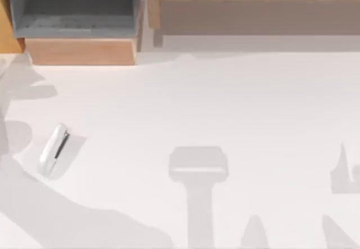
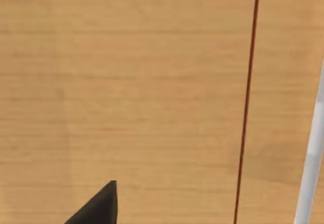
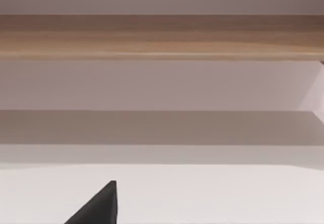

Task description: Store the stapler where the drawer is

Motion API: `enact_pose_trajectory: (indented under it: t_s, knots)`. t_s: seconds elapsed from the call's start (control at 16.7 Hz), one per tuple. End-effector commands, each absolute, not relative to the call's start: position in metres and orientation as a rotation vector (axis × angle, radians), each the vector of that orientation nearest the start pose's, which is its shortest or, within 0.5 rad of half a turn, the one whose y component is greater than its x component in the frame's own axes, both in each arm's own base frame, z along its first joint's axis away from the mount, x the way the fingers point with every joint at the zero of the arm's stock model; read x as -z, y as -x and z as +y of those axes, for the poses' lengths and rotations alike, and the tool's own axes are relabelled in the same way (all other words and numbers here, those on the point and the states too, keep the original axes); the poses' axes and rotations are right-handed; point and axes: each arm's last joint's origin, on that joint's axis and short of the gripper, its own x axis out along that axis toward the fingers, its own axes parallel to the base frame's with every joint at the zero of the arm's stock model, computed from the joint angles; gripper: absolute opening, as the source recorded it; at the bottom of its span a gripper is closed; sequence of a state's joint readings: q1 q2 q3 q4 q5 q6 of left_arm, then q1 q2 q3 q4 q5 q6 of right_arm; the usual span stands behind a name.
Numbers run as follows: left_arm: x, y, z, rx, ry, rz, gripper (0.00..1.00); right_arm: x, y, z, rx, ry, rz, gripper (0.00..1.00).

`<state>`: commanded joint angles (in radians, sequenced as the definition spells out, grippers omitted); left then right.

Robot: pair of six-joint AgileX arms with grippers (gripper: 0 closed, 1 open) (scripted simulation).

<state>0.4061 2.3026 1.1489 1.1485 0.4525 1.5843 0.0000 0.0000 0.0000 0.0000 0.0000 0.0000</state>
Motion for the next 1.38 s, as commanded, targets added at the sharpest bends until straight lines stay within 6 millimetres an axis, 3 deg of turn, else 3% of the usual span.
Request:
enact_pose_trajectory:
  t_s: [0.18, 0.42, 1.2, 1.38]
  knots:
    - [-0.0951, -0.4307, 0.1705, 0.016, -1.571, -0.016, 1.00, -0.1600, -0.1057, -0.0012, 0.000, 0.000, 0.000, 1.00]
    - [-0.0951, -0.4325, 0.1705, 0.016, -1.571, -0.016, 1.00, -0.1600, -0.1057, -0.0012, 0.000, 0.000, 0.000, 1.00]
    - [-0.0951, -0.4325, 0.1705, 0.016, -1.571, -0.016, 0.02, -0.1600, -0.1057, -0.0012, 0.000, 0.000, 0.000, 1.00]
    - [-0.0951, -0.4325, 0.1705, 0.016, -1.571, -0.016, 0.00, -0.1600, -0.1057, -0.0012, 0.000, 0.000, 0.000, 1.00]
